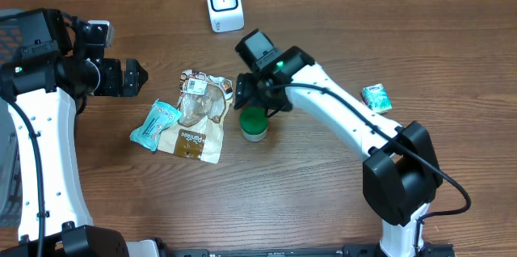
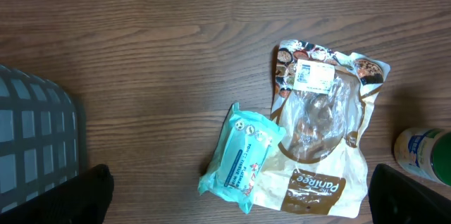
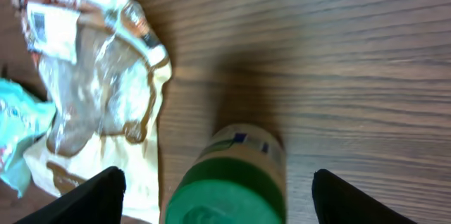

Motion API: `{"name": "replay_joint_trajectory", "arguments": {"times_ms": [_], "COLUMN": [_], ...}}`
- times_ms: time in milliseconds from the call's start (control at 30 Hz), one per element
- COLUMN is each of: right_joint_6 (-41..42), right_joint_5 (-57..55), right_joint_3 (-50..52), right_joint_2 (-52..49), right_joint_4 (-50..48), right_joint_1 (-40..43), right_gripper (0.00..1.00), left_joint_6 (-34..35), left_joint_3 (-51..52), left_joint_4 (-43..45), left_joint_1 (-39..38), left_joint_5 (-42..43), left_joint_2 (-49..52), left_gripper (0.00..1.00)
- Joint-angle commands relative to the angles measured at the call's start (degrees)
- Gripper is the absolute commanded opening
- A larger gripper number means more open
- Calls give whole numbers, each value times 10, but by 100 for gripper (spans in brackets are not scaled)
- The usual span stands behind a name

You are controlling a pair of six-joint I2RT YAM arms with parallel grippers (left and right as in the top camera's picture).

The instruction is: Scan the item barcode

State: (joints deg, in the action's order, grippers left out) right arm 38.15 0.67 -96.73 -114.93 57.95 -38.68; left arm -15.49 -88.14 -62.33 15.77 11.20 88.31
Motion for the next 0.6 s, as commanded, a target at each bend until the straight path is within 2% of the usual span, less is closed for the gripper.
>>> {"name": "replay_joint_trajectory", "arguments": {"times_ms": [0, 233, 567], "right_joint_6": [-25, -27, -77], "right_joint_5": [-12, -6, 16], "right_joint_3": [9, 41, 47], "right_joint_2": [-2, -2, -2], "right_joint_4": [-2, -2, 6], "right_joint_1": [-12, -15, -16], "right_gripper": [85, 86, 89], "left_joint_6": [-8, -8, -8], "left_joint_3": [-13, -13, -13], "left_joint_4": [0, 0, 0], "left_joint_1": [0, 0, 0], "left_joint_5": [7, 7, 7], "left_joint_2": [-3, -3, -3], "left_gripper": [99, 99, 100]}}
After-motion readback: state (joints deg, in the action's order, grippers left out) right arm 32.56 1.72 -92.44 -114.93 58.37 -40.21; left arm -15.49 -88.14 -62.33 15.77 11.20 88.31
